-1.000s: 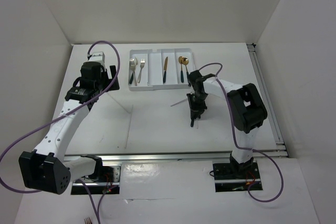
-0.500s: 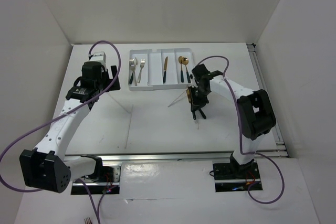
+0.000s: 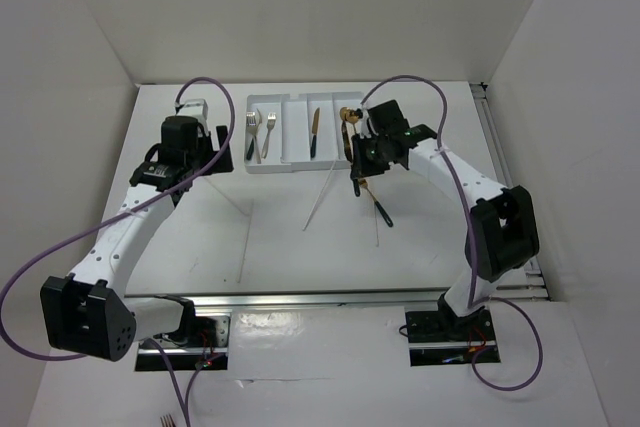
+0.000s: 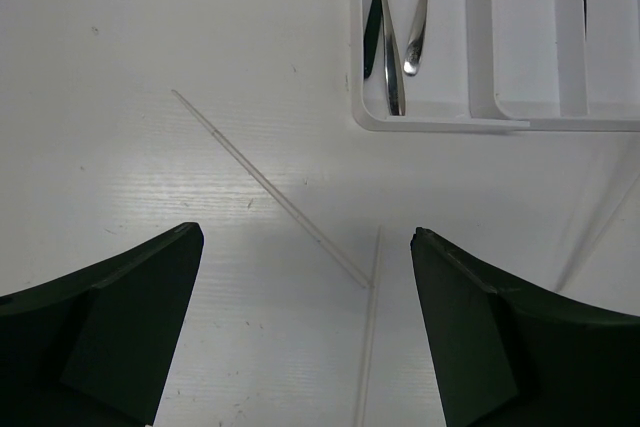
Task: Sort the eating utensils into containers
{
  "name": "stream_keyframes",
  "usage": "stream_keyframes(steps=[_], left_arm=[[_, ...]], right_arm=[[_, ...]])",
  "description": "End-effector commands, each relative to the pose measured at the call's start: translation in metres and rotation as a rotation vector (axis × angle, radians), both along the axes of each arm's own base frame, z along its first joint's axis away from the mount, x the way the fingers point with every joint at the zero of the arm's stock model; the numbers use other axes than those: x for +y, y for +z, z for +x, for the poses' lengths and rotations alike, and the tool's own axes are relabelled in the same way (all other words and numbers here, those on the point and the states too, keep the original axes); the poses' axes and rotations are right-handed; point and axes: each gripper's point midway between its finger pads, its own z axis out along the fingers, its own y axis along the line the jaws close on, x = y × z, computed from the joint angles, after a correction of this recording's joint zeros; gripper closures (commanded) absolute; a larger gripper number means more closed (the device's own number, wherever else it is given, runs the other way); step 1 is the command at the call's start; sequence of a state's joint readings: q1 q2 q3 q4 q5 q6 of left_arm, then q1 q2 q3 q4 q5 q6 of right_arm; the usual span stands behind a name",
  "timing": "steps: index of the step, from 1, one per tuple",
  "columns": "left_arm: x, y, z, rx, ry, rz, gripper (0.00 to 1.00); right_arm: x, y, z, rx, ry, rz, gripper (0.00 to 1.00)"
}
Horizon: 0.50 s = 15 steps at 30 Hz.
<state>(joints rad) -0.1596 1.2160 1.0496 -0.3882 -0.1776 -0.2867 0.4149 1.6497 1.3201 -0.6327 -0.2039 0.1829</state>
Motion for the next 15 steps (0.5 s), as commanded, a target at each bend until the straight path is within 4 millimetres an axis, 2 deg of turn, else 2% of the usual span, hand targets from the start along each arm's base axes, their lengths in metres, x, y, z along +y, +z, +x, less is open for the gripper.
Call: stream_keyframes(steps=[1, 2, 3, 4, 5, 6, 7, 8, 9, 10, 11, 12, 13, 14, 15], left_arm=[[-0.004, 0.023, 0.011, -0.069, -0.022, -0.002, 0.0], [-0.002, 0.027, 0.01, -0.079, -0.014, 0.002, 0.0], [-0.002, 0.023, 0.008, -0.07, -0.014, 0.003, 0.0], [-0.002, 0.023, 0.008, -0.07, -0.014, 0.003, 0.0], [0.001, 0.026, 0.008, -0.08, -0.002, 0.009, 0.0], [0.001, 0.026, 0.008, -0.08, -0.002, 0.009, 0.0], [0.001, 0.026, 0.008, -0.08, -0.002, 0.009, 0.0], [0.003, 0.029, 0.007, -0.09, 0.009, 0.015, 0.0], [0.004, 0.029, 0.007, -0.09, 0.004, 0.023, 0.0], [0.004, 0.029, 0.007, -0.09, 0.004, 0.023, 0.0], [0.004, 0.032, 0.006, -0.099, 0.0, 0.029, 0.0], [0.004, 0.032, 0.005, -0.099, 0.0, 0.029, 0.0], [0.005, 0.032, 0.005, -0.099, -0.005, 0.037, 0.0], [0.006, 0.033, 0.006, -0.099, 0.002, 0.042, 0.0], [0.006, 0.031, 0.004, -0.09, 0.002, 0.043, 0.0]], right_arm=[[0.041, 0.057, 0.032, -0.227, 0.101, 0.141, 1.0], [0.049, 0.044, 0.041, -0.207, 0.11, 0.134, 1.0], [0.062, 0.057, 0.052, -0.234, 0.135, 0.174, 1.0], [0.067, 0.058, 0.063, -0.25, 0.136, 0.181, 1.0], [0.069, 0.042, 0.076, -0.228, 0.134, 0.182, 1.0], [0.072, 0.042, 0.085, -0.228, 0.131, 0.204, 1.0], [0.08, 0.053, 0.097, -0.259, 0.142, 0.226, 1.0], [0.084, 0.048, 0.113, -0.244, 0.137, 0.249, 1.0], [0.085, 0.028, 0.115, -0.208, 0.134, 0.236, 1.0], [0.086, 0.037, 0.128, -0.212, 0.117, 0.255, 1.0], [0.091, 0.032, 0.134, -0.205, 0.127, 0.265, 1.0], [0.087, 0.008, 0.144, -0.149, 0.092, 0.258, 1.0], [0.088, 0.015, 0.157, -0.175, 0.091, 0.274, 1.0], [0.089, 0.009, 0.162, -0.164, 0.09, 0.27, 1.0], [0.086, -0.01, 0.17, -0.135, 0.07, 0.265, 1.0]])
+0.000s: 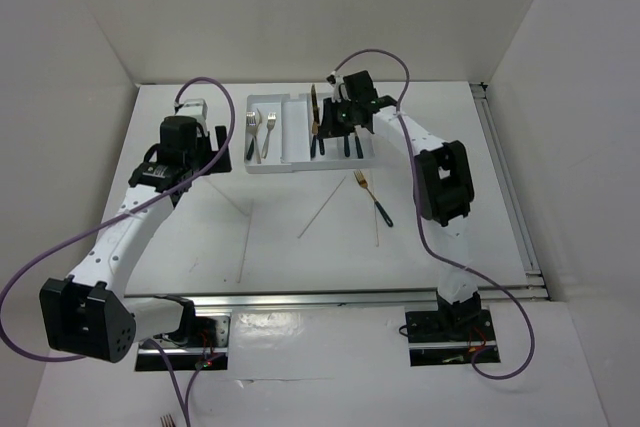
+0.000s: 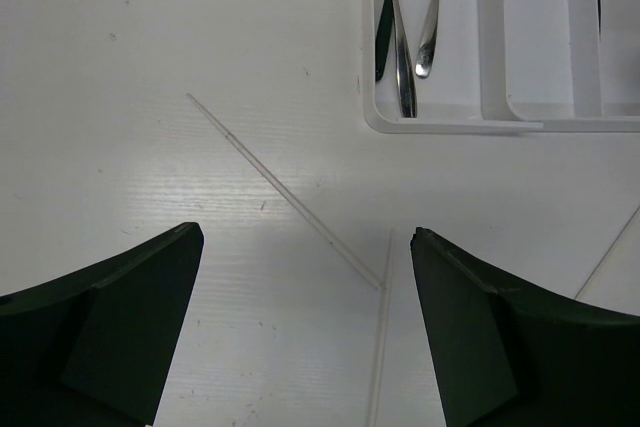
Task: Sort the eating utensils into containers
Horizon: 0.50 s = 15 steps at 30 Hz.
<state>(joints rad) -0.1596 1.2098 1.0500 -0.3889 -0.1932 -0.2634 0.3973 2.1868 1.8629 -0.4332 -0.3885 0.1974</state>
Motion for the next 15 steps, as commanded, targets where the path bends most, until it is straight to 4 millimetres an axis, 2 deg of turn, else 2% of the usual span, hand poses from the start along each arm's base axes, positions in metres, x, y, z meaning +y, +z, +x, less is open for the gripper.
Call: stream_keyframes(steps=[1, 2, 3, 5, 7, 8, 9, 12, 13, 14, 15], left_arm=[[0.003, 0.033, 0.006, -0.094, -0.003, 0.022, 0.0], [0.003, 0.037, 0.007, -0.103, -0.003, 0.021, 0.0], [0.003, 0.035, 0.005, -0.093, -0.003, 0.023, 0.0], [0.003, 0.039, 0.006, -0.101, -0.003, 0.021, 0.0], [0.003, 0.039, 0.006, -0.101, -0.008, 0.029, 0.0], [0.003, 0.039, 0.006, -0.101, -0.008, 0.029, 0.0], [0.003, 0.036, 0.007, -0.092, -0.008, 0.03, 0.0], [0.003, 0.036, 0.007, -0.092, -0.008, 0.03, 0.0], [0.001, 0.033, 0.008, -0.083, -0.016, 0.027, 0.0], [0.001, 0.033, 0.009, -0.082, -0.016, 0.027, 0.0], [0.001, 0.035, 0.01, -0.091, -0.016, 0.026, 0.0]], right_arm=[[-0.002, 0.01, 0.039, -0.034, -0.031, 0.062, 1.0], [-0.001, 0.004, 0.041, -0.018, -0.031, 0.055, 1.0], [-0.005, -0.018, 0.048, 0.015, -0.041, 0.042, 1.0], [-0.007, -0.018, 0.06, 0.002, -0.05, 0.047, 1.0], [-0.006, -0.032, 0.063, 0.002, -0.037, 0.032, 1.0], [-0.006, -0.032, 0.064, 0.0, -0.031, 0.026, 0.98], [-0.012, -0.036, 0.067, 0.006, -0.035, 0.017, 0.86], [-0.013, -0.043, 0.06, 0.01, -0.002, 0.003, 0.61], [-0.013, -0.025, 0.059, -0.035, 0.02, 0.009, 0.54], [-0.016, -0.031, 0.051, -0.025, 0.026, -0.002, 0.5], [-0.014, -0.019, 0.051, -0.066, 0.045, 0.015, 0.47]])
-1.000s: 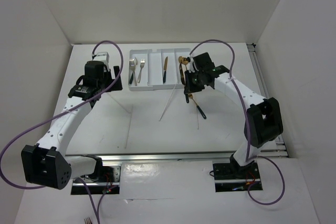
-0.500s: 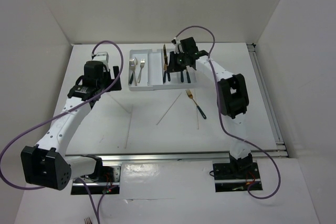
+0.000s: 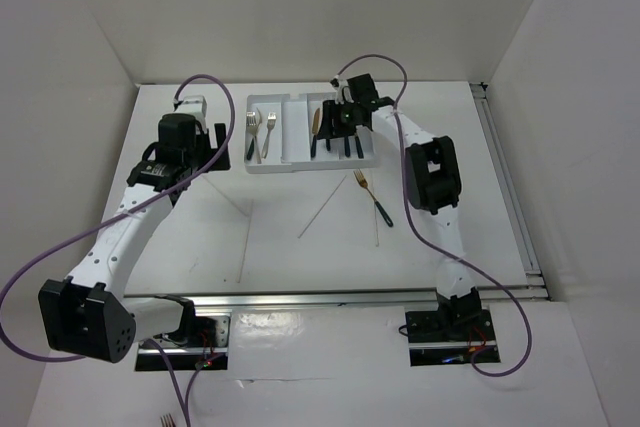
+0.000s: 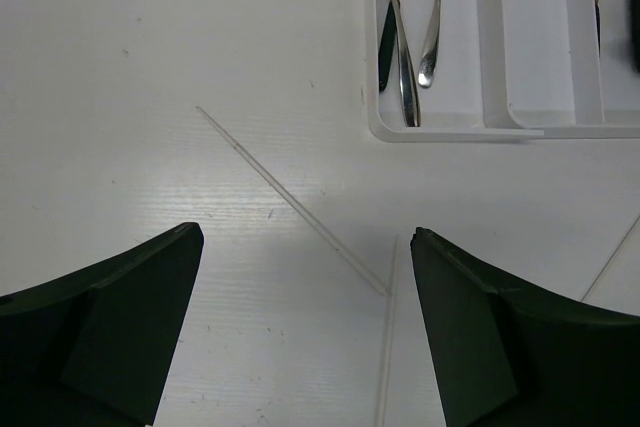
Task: Sort the eating utensils into containers
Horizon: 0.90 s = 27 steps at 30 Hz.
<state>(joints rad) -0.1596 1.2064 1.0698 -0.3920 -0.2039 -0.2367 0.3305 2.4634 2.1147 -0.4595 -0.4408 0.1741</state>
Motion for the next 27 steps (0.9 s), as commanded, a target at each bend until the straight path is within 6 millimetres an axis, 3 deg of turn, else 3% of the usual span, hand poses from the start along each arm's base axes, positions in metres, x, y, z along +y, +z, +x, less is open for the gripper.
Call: stream_keyframes(steps=[1, 2, 3, 4, 6, 7, 8, 9, 10, 11, 12, 13, 14, 16, 17, 19, 22, 27], left_arm=[[-0.004, 0.025, 0.008, -0.071, -0.021, -0.006, 0.0], [-0.004, 0.025, 0.008, -0.071, -0.016, -0.014, 0.0], [-0.006, 0.02, 0.006, -0.059, -0.025, -0.018, 0.0], [-0.006, 0.02, 0.006, -0.059, -0.025, -0.018, 0.0], [-0.008, 0.02, 0.006, -0.059, -0.028, -0.03, 0.0], [-0.008, 0.022, 0.008, -0.069, -0.028, -0.032, 0.0], [-0.008, 0.018, 0.007, -0.06, -0.028, -0.031, 0.0], [-0.01, 0.018, 0.007, -0.059, -0.037, -0.036, 0.0], [-0.011, 0.02, 0.008, -0.068, -0.032, -0.045, 0.0], [-0.015, 0.015, 0.006, -0.055, -0.05, -0.05, 0.0], [-0.016, 0.012, 0.006, -0.055, -0.05, -0.05, 0.0], [-0.016, 0.012, 0.006, -0.055, -0.045, -0.057, 0.0], [-0.016, 0.009, 0.007, -0.046, -0.045, -0.056, 0.0], [-0.022, 0.01, 0.008, -0.054, -0.064, -0.063, 0.0], [-0.022, 0.007, 0.009, -0.045, -0.064, -0.061, 0.0], [-0.026, 0.009, 0.01, -0.054, -0.073, -0.063, 0.0], [-0.031, 0.01, 0.012, -0.053, -0.078, -0.072, 0.0], [-0.035, 0.011, 0.013, -0.053, -0.087, -0.073, 0.0]], right_arm=[[-0.002, 0.069, -0.006, -0.173, 0.068, 0.018, 0.45], [-0.002, 0.082, -0.01, -0.215, 0.095, 0.017, 0.43], [-0.005, 0.081, -0.017, -0.226, 0.108, 0.007, 0.41], [-0.007, 0.111, -0.024, -0.279, 0.124, 0.018, 0.39], [-0.014, 0.114, -0.044, -0.266, 0.162, -0.012, 0.45], [-0.025, 0.136, -0.05, -0.291, 0.145, -0.024, 0.46], [-0.038, 0.138, -0.057, -0.295, 0.154, -0.051, 0.47], [-0.051, 0.123, -0.075, -0.232, 0.153, -0.089, 0.49], [-0.061, 0.123, -0.085, -0.231, 0.16, -0.106, 0.49], [-0.074, 0.142, -0.097, -0.3, 0.185, -0.147, 0.51], [-0.092, 0.116, -0.116, -0.246, 0.19, -0.21, 0.52], [-0.1, 0.111, -0.129, -0.241, 0.216, -0.247, 0.53], [-0.112, 0.118, -0.14, -0.29, 0.258, -0.299, 0.54], [-0.125, 0.096, -0.176, -0.207, 0.343, -0.322, 0.54], [-0.131, 0.101, -0.185, -0.217, 0.357, -0.327, 0.54], [-0.142, 0.087, -0.204, -0.174, 0.394, -0.359, 0.59], [-0.15, 0.072, -0.224, -0.125, 0.435, -0.386, 0.6], [-0.154, 0.047, -0.24, -0.034, 0.481, -0.423, 0.6]])
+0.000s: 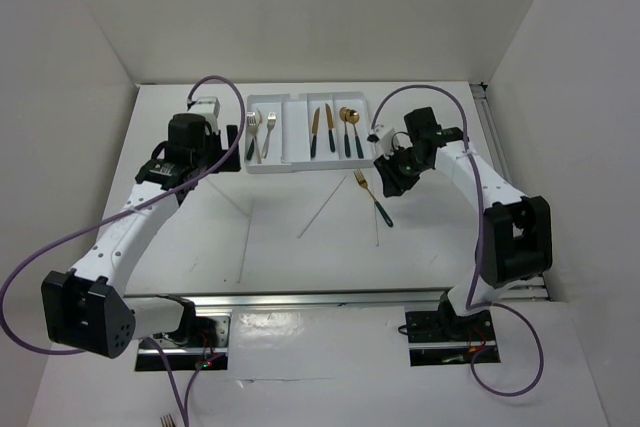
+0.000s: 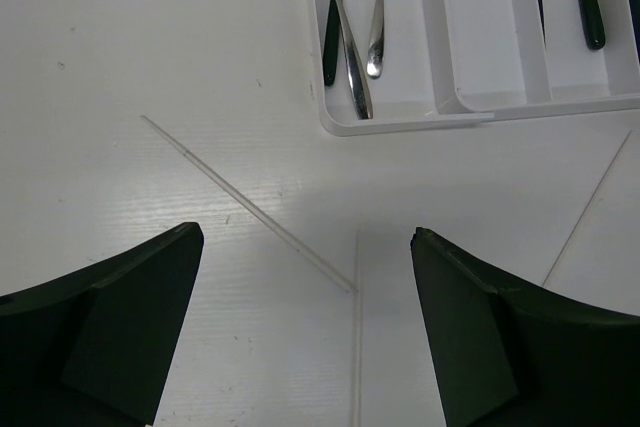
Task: Sort the eating utensils into containers
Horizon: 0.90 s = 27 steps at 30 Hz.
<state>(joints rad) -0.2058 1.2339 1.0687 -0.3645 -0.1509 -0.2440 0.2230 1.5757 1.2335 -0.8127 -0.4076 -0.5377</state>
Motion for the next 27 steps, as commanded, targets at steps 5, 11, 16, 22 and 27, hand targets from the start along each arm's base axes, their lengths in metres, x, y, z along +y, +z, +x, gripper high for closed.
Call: stream_keyframes(steps=[5, 11, 16, 22, 27], left_arm=[[-0.003, 0.02, 0.009, -0.071, 0.01, -0.025, 0.0], [-0.001, 0.017, 0.006, -0.054, 0.018, -0.016, 0.0], [0.001, 0.017, 0.006, -0.056, 0.021, -0.003, 0.0], [0.001, 0.014, 0.007, -0.047, 0.021, -0.001, 0.0], [0.0, 0.014, 0.01, -0.045, 0.021, -0.001, 0.0]], right_arm=[[-0.003, -0.031, -0.019, 0.09, 0.064, -0.085, 0.55], [0.007, -0.067, -0.028, 0.197, 0.064, -0.136, 0.54], [0.006, -0.08, -0.023, 0.19, 0.035, -0.185, 0.54], [0.0, -0.095, -0.016, 0.193, 0.014, -0.229, 0.56], [-0.005, -0.106, -0.009, 0.185, -0.002, -0.247, 0.57]])
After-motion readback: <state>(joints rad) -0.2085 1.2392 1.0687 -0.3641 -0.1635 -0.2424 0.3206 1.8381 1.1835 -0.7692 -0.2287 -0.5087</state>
